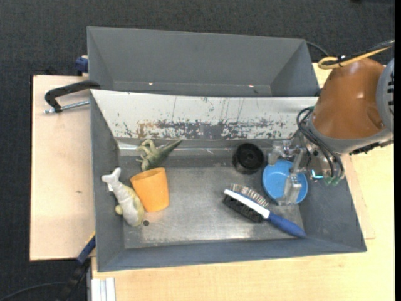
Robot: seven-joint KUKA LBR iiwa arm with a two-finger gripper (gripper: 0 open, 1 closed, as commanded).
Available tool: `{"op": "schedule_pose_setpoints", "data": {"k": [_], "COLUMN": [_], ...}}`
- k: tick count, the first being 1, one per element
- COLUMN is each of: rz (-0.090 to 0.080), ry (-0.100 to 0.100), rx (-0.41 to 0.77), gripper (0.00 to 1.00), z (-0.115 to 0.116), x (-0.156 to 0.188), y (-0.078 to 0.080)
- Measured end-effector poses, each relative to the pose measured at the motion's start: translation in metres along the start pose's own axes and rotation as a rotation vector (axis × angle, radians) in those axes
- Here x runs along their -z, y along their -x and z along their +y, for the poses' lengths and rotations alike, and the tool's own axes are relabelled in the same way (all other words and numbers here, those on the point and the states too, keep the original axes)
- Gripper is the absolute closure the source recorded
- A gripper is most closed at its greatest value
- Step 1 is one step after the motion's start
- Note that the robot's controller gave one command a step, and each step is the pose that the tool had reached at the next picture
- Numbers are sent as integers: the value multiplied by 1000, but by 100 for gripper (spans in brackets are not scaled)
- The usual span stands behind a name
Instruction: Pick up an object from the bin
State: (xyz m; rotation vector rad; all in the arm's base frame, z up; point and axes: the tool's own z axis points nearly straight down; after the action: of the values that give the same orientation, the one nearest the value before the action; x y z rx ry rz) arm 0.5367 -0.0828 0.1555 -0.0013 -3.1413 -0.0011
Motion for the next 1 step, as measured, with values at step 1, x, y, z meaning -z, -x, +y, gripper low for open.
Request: {"op": "schedule_pose_setpoints", "data": {"k": [1], "rz": [-9], "ry": [3], "rx": [-222], "gripper": [0], "z": [-33], "x": [-79], "y": [18]}}
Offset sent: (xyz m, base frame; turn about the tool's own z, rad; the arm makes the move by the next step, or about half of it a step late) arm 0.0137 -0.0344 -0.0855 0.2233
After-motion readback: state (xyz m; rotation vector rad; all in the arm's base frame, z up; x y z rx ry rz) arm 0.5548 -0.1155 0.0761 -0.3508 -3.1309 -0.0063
